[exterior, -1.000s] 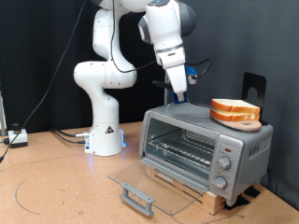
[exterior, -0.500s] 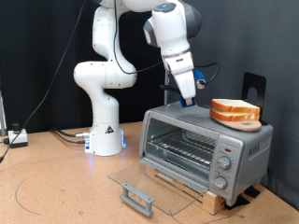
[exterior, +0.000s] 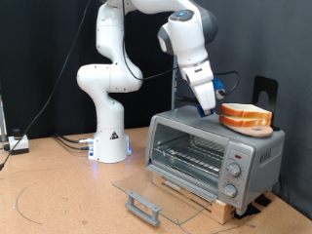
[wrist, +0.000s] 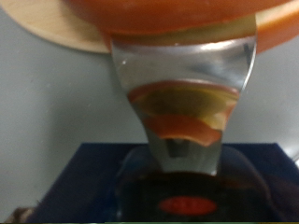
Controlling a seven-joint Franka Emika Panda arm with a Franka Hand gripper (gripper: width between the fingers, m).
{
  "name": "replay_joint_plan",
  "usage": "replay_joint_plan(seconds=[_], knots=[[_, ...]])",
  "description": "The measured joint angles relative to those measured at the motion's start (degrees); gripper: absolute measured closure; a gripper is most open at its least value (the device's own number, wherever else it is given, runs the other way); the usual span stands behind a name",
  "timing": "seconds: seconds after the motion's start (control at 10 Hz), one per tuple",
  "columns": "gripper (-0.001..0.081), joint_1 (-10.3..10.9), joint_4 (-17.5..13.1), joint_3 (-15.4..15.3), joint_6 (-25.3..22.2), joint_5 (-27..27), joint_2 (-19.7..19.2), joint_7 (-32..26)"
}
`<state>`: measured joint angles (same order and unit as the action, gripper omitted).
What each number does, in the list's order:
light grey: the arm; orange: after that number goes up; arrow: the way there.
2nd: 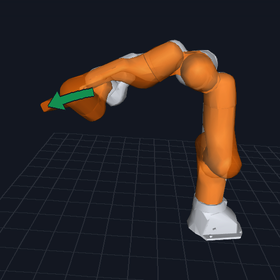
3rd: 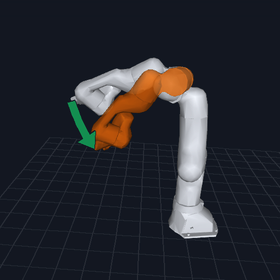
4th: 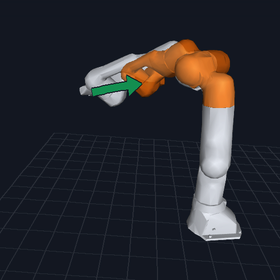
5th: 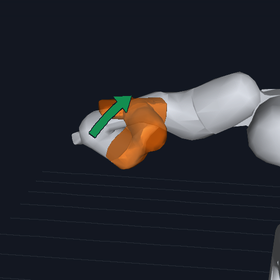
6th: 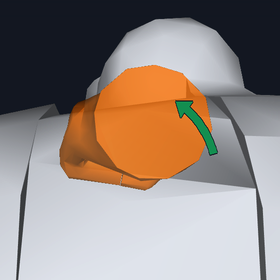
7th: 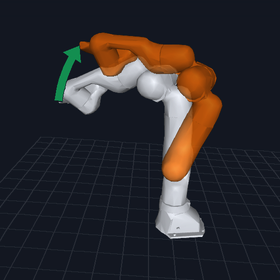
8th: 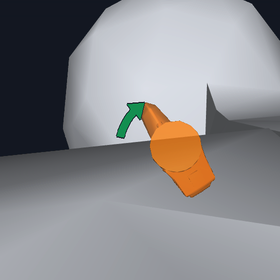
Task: Make a piece of toast with the oven
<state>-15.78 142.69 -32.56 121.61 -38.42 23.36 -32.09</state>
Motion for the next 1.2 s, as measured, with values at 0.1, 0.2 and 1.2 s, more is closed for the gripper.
replay_joint_plan(seconds=[0.1, 0.2, 1.2], knots=[[0.0393, 0.00, -0.15, -0.62, 1.15, -0.31, -0.69, 0.04], [0.0393, 0.00, -0.31, -1.07, 1.99, -0.62, -1.18, 0.04], [0.0393, 0.01, -0.35, 4.52, 0.27, -9.86, 3.31, -5.93]])
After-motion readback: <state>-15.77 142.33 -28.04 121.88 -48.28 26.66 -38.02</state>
